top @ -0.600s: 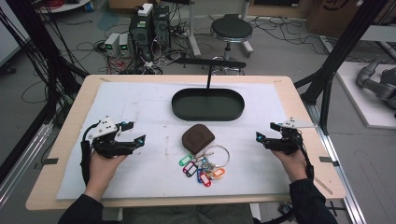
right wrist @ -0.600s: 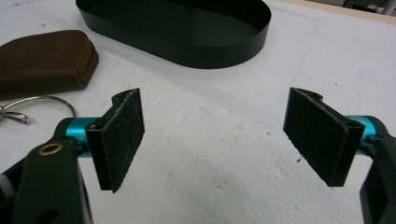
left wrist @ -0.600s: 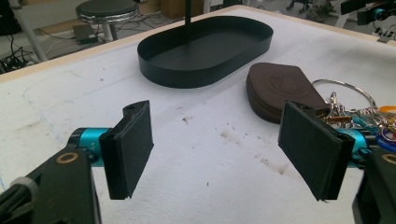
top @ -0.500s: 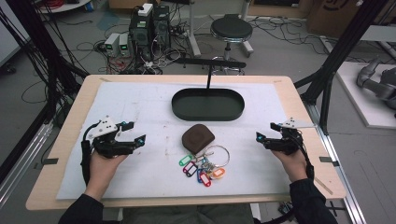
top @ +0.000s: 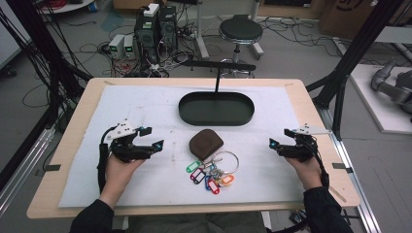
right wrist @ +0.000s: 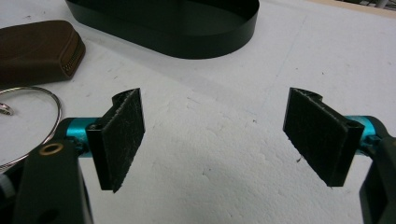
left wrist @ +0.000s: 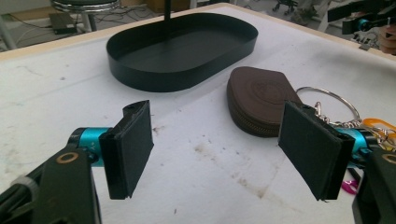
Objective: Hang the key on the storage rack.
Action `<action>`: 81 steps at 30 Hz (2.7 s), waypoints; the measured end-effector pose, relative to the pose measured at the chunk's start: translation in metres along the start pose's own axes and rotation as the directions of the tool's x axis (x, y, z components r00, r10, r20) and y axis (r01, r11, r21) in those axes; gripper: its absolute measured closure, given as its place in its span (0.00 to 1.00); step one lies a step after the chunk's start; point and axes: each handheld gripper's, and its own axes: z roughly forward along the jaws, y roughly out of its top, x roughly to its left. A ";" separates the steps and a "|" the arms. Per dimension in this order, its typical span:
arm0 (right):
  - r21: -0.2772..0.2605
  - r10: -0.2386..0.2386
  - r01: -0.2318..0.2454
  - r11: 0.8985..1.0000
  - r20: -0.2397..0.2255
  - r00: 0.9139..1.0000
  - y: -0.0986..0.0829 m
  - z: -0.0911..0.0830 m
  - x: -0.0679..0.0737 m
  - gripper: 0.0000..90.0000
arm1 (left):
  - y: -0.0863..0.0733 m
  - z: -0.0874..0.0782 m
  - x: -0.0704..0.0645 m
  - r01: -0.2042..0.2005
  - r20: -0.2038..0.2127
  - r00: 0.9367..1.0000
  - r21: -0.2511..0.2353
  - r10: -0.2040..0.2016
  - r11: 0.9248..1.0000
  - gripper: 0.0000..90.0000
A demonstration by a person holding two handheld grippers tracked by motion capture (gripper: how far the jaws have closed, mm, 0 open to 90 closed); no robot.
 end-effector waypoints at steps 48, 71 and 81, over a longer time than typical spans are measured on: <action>0.026 -0.045 0.045 0.999 -0.003 0.999 -0.004 -0.001 0.009 0.29 | 0.015 0.090 -0.066 -0.046 0.185 0.983 0.180 0.012 0.983 0.52; 0.027 -0.053 0.053 0.998 -0.017 0.998 -0.005 0.000 0.009 0.29 | 0.044 0.191 -0.106 -0.213 0.313 0.944 0.343 0.102 0.915 0.70; 0.026 -0.057 0.058 0.998 -0.020 0.998 -0.005 0.000 0.008 0.29 | 0.042 0.200 -0.101 -0.219 0.287 0.951 0.376 0.112 0.901 0.81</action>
